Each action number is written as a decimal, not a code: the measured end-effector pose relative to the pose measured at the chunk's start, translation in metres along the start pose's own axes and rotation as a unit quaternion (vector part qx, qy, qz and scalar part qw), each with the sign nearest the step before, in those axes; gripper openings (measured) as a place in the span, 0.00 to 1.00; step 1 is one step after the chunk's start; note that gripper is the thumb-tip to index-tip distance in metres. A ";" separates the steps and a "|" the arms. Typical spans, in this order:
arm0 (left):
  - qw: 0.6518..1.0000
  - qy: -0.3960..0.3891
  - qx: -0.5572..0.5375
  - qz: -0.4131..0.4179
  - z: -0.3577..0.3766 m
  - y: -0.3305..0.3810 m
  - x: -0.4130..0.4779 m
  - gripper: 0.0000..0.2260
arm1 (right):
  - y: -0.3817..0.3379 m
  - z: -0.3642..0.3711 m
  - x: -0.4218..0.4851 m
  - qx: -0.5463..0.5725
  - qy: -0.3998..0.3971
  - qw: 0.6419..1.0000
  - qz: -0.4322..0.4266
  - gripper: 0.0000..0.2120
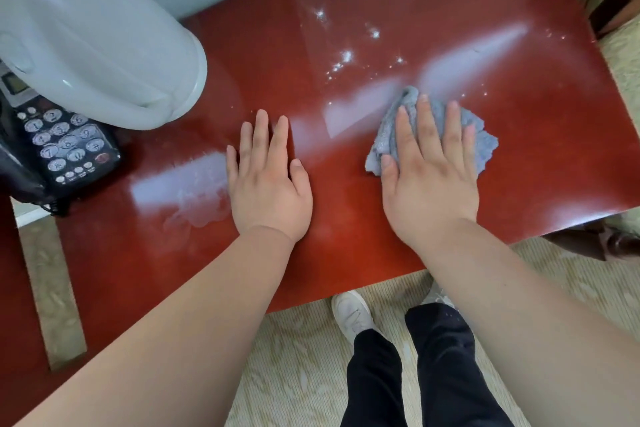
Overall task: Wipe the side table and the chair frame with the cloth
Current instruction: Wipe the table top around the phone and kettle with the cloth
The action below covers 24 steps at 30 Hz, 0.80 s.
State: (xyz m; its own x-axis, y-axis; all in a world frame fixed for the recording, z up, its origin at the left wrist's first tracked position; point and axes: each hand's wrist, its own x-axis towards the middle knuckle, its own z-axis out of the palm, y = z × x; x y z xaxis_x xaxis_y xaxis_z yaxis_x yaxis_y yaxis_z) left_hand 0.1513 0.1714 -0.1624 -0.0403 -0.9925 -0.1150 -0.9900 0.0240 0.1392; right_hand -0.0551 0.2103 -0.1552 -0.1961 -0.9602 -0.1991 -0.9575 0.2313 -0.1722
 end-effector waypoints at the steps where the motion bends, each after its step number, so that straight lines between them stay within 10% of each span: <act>1: 1.000 0.002 -0.002 -0.001 0.000 0.000 0.000 0.29 | -0.010 0.002 -0.003 -0.001 -0.001 1.000 -0.027 0.30; 8: 1.000 0.007 -0.013 0.008 0.001 -0.002 0.000 0.29 | -0.037 0.014 0.011 -0.011 -0.038 0.948 -0.317 0.28; 16: 1.000 -0.003 -0.005 0.001 -0.002 0.001 -0.001 0.29 | 0.006 -0.006 0.014 -0.001 -0.014 1.000 -0.011 0.30; 24: 1.000 0.008 -0.014 0.007 0.000 -0.001 0.000 0.28 | -0.046 0.007 0.029 -0.016 -0.067 0.942 -0.328 0.28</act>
State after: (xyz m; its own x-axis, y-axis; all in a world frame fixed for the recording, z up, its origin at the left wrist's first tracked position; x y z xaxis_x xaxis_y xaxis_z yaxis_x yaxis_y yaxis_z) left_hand 0.1520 0.1712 -0.1622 -0.0518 -0.9940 -0.0967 -0.9851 0.0350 0.1681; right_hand -0.0158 0.1727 -0.1595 0.4659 -0.8662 -0.1803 -0.8700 -0.4114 -0.2717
